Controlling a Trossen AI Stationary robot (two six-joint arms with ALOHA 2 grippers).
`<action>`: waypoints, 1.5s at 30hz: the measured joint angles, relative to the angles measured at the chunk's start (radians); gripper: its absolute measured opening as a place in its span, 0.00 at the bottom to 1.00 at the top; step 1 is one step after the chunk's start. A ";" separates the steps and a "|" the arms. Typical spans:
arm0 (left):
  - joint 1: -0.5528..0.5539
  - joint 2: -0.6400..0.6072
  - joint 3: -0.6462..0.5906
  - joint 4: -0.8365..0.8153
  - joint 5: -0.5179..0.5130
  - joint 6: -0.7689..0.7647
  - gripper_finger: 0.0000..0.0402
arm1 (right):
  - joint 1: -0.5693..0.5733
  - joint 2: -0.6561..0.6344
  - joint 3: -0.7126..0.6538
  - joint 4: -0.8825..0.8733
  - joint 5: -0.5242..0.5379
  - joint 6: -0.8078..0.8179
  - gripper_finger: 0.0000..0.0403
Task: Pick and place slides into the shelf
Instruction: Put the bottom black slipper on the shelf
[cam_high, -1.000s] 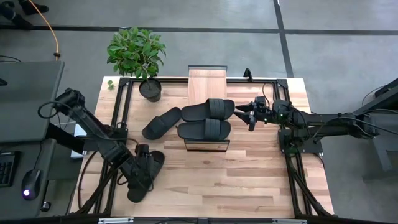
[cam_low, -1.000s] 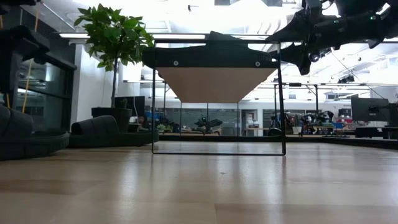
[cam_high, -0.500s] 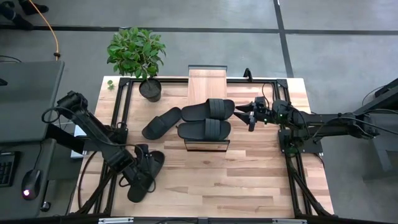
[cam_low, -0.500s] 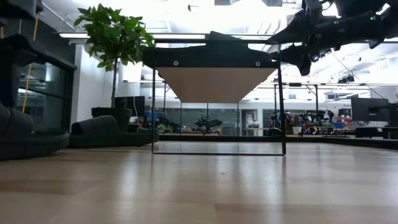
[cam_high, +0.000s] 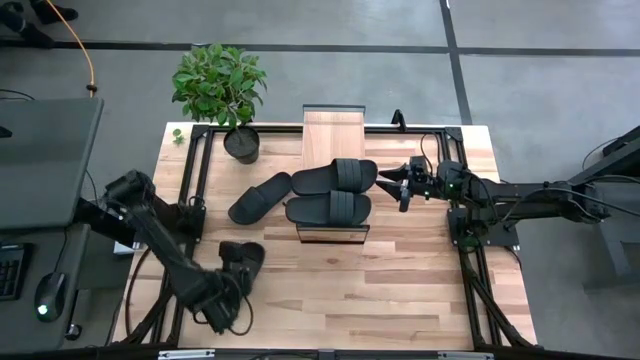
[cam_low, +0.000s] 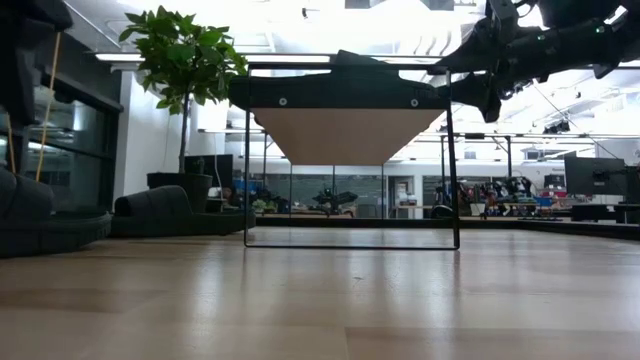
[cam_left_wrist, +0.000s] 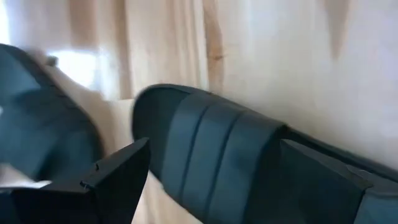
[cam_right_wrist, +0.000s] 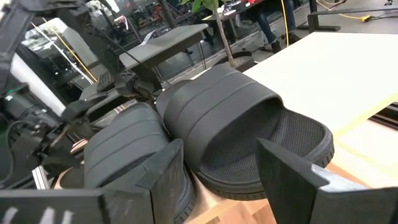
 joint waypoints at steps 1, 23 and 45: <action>-0.013 0.029 0.020 -0.025 -0.024 -0.010 0.84 | 0.000 0.000 0.000 -0.001 0.000 0.000 0.48; -0.124 0.232 0.047 -0.287 -0.167 -0.308 0.84 | 0.000 0.000 0.000 0.005 0.019 -0.033 0.48; -0.122 0.232 -0.040 -0.206 -0.250 -0.311 0.84 | 0.000 0.000 0.000 0.004 0.012 -0.007 0.48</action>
